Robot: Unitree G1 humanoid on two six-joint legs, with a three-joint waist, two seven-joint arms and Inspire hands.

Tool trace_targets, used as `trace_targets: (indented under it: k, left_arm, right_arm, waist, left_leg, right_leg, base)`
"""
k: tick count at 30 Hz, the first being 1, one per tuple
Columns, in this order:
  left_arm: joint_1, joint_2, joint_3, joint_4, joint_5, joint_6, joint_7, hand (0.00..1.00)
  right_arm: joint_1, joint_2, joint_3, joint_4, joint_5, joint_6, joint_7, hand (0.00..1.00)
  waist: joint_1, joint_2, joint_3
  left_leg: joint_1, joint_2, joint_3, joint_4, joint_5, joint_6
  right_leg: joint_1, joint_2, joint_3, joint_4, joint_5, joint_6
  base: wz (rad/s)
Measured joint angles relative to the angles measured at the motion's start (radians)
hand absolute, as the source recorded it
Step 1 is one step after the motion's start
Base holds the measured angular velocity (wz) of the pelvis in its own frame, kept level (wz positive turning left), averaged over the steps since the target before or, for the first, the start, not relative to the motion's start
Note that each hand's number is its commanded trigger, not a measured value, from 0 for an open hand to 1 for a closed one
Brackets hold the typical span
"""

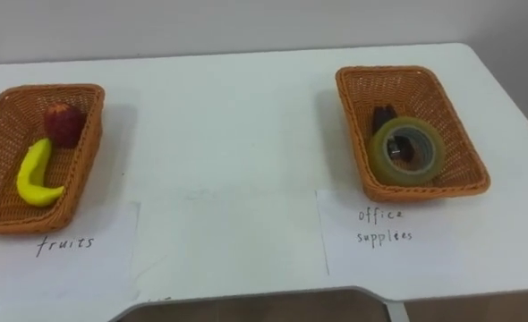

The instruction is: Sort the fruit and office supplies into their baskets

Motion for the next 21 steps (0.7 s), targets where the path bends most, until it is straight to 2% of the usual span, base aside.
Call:
trace_targets:
  k: [5,8,15,21]
  left_arm:
    - [-0.010,-0.001,-0.039,0.001,-0.020,0.000,0.001,0.00]
    - [-0.022,-0.004,-0.041,0.003,-0.020,0.000,0.000,0.00]
    - [-0.019,-0.005,-0.042,0.003,-0.043,0.000,0.000,0.00]
    - [-0.015,-0.005,-0.042,0.006,-0.045,-0.004,-0.002,0.00]
  right_arm:
    - [-0.039,0.005,0.089,0.074,0.002,0.001,0.053,0.00]
    - [-0.057,0.009,0.097,0.117,-0.002,0.004,0.087,0.00]
    - [-0.067,0.009,0.127,0.156,0.007,0.009,0.138,0.00]
    - [-0.068,0.009,0.130,0.208,0.005,0.009,0.204,0.00]
  waist:
    - [0.022,-0.001,0.0035]
    - [0.026,0.004,0.0072]
    - [0.025,0.008,0.0018]
    - [0.023,0.007,0.0053]
  left_leg:
    - [-0.001,-0.001,0.000,0.008,-0.001,-0.001]
    - [-0.005,-0.001,-0.007,0.008,-0.005,0.000]
    - [-0.017,-0.001,-0.016,0.014,-0.007,0.000]
    - [-0.005,0.000,-0.025,0.014,-0.007,0.000]
  right_leg:
    - [0.002,0.000,-0.003,0.001,0.000,0.000]
    - [0.000,0.000,-0.007,0.001,0.000,0.000]
    - [0.001,0.000,-0.017,0.000,-0.001,0.001]
    - [0.018,0.000,-0.031,0.000,-0.001,0.001]
  base:
    - [0.00]
    - [0.05]
    - [0.03]
    - [0.05]
